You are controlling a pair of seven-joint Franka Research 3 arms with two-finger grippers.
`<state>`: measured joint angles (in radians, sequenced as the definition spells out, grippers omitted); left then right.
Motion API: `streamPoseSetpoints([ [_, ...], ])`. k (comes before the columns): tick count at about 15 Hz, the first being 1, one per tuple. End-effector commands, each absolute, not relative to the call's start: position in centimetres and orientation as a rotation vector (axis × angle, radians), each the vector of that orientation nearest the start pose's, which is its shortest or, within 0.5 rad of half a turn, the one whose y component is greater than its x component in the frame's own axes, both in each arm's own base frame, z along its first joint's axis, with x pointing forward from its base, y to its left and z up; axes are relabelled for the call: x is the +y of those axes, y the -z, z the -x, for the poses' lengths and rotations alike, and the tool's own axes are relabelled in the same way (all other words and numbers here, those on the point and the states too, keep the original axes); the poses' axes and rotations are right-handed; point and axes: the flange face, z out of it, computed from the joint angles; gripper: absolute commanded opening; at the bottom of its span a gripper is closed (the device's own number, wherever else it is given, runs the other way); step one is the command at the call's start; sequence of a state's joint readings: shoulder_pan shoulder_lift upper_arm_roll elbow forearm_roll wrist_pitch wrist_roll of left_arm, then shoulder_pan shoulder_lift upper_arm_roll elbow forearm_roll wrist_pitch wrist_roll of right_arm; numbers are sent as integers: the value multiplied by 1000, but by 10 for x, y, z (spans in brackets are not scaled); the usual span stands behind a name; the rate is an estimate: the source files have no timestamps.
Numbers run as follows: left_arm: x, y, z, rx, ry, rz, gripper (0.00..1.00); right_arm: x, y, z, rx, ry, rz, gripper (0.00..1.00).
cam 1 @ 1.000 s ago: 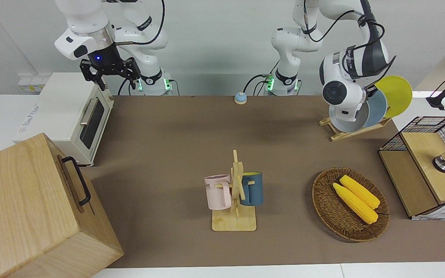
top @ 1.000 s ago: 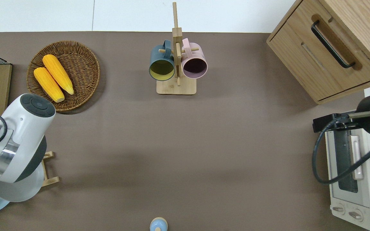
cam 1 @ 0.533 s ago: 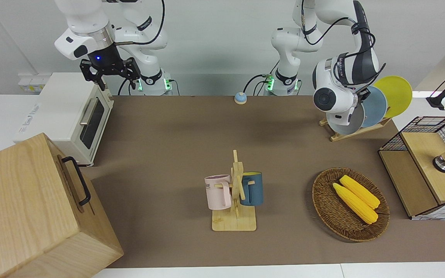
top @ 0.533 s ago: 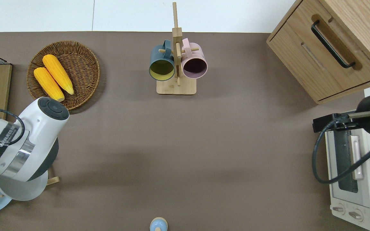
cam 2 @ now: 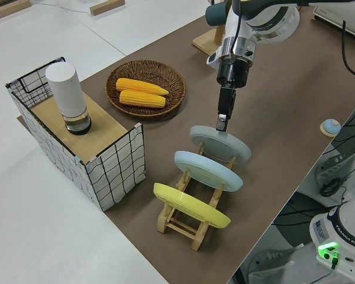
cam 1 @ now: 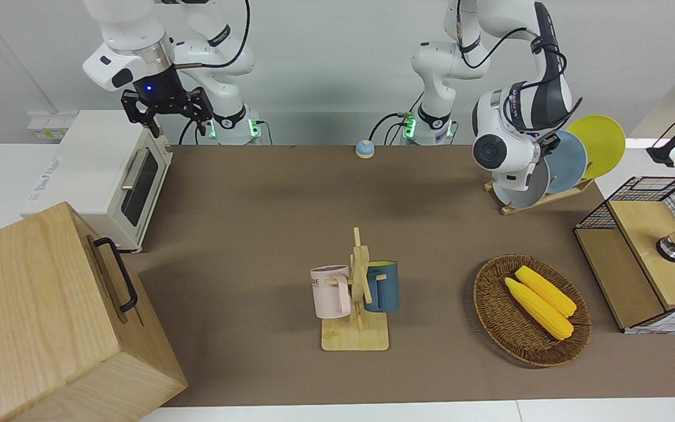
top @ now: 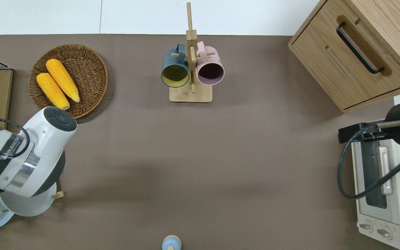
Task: Pick gray plate from table and place it on lower plate rack with left arm
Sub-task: 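Open the left gripper and withdraw it away from the rack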
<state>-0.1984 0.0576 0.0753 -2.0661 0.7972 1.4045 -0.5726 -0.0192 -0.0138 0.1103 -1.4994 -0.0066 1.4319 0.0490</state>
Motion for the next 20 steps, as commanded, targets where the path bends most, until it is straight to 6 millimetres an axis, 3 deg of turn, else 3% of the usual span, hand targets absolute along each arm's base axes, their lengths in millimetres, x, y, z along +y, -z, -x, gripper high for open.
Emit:
streamPoseSetpoints([
  [1,24,-404,-490,-278,-409,2099,991,47,-657,-531,-44,-93,3131,987],
  [3,24,-415,-493,-157,-475,2154,993,47,-657,-531,-44,-93,3131,990],
  [5,24,-439,-502,-70,-528,2272,993,47,-657,-531,-44,-93,3131,990],
  [7,21,-479,-514,-27,-512,2433,993,47,-657,-531,-44,-93,3131,990],
  [10,12,-514,-522,-73,-480,2722,993,47,-657,-531,-44,-93,3131,987],
  [11,3,-525,-524,-89,-421,2850,993,47,-657,-531,-44,-93,3131,990],
  [14,-10,-529,-535,-64,-325,3068,993,47,-657,-531,-44,-93,3131,990],
  [18,-11,-601,-557,-48,-39,3187,993,47,-657,-531,-44,-93,3131,987],
  [20,-9,-613,-558,60,13,3182,993,47,-657,-531,-44,-93,3131,990],
])
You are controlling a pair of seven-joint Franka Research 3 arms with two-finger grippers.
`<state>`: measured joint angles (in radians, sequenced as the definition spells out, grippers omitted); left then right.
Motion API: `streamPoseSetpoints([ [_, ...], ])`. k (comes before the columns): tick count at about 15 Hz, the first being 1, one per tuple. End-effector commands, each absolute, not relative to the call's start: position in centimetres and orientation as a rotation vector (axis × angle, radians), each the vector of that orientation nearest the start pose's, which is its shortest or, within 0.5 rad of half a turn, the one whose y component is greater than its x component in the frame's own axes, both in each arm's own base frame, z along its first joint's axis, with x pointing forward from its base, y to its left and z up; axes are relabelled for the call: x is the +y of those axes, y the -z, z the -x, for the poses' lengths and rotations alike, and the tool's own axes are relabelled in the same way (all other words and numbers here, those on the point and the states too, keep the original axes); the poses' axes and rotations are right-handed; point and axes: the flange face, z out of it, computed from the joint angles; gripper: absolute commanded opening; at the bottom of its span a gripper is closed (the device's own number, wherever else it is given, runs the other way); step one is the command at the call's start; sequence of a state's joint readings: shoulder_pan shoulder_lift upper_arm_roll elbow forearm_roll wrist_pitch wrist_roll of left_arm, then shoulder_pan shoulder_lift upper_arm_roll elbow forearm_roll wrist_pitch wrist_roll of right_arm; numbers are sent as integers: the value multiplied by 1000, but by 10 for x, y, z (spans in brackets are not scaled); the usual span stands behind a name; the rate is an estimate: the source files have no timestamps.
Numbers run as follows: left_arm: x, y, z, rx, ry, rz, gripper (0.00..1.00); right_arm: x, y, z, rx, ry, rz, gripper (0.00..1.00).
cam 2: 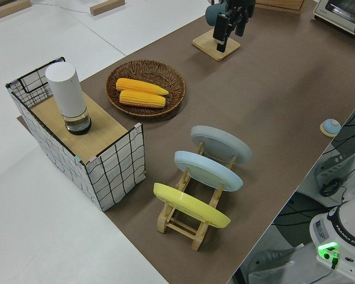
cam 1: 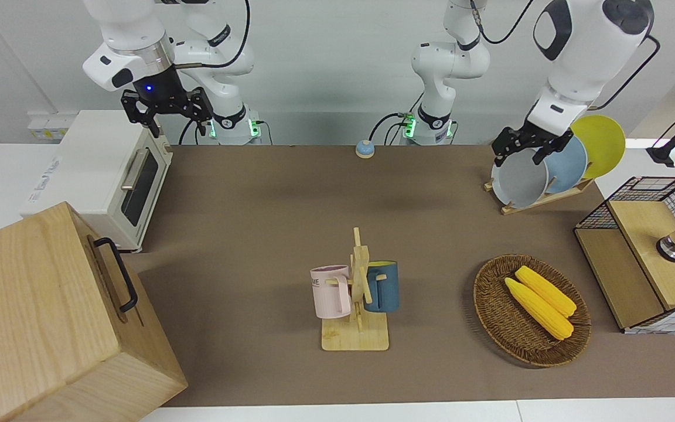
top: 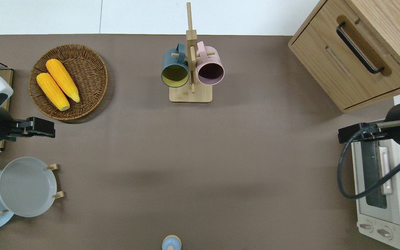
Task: Pick gray plate from table and place it on lower plate rack with left arm
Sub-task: 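Open the left gripper and withdraw it away from the rack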
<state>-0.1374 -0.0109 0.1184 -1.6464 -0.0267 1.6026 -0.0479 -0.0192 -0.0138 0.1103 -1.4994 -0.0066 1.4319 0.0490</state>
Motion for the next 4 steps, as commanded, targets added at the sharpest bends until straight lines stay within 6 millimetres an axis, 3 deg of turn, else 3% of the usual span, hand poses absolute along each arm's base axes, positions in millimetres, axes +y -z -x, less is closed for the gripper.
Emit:
streamPoseSetpoints([
  [1,-9,-616,-559,78,42,3177,993,47,-657,-531,-44,-93,3131,990],
  [4,-11,-618,-559,91,53,3142,993,47,-657,-531,-44,-93,3131,990],
])
